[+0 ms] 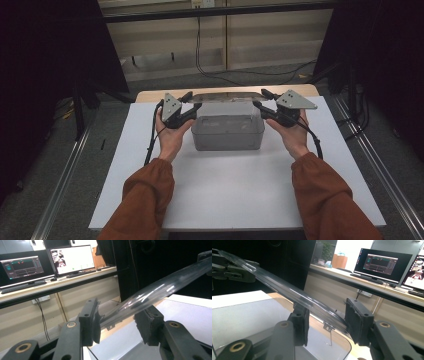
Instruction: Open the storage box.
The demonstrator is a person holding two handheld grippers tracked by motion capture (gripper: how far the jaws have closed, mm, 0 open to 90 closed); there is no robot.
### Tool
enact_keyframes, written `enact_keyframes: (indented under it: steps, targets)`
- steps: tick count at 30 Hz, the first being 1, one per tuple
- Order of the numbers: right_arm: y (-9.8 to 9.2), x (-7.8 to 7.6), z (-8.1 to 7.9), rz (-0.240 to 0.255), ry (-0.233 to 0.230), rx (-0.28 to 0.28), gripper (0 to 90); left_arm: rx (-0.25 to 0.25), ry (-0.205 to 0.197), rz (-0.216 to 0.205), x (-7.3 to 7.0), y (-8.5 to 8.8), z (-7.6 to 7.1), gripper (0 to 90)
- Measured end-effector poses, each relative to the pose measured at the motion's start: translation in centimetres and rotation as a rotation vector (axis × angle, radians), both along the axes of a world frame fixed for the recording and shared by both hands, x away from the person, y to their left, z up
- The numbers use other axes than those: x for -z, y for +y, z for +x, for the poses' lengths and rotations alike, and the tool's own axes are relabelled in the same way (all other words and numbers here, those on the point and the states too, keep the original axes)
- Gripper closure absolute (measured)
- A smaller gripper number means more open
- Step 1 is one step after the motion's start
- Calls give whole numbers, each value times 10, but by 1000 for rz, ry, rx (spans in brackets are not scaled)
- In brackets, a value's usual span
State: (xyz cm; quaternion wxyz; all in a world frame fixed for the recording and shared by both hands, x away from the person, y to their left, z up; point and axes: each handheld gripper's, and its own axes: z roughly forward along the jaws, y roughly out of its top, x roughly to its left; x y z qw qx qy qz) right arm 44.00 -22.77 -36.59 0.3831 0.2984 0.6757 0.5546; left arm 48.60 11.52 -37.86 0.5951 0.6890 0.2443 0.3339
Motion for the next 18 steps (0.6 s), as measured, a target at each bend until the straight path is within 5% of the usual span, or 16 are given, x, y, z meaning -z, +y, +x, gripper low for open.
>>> enact_keyframes:
  steps: [18]
  targets:
    - [-4, 3, 20, 23, 12, 22, 568, -7, 28, 1, 0, -1, 19, 574]
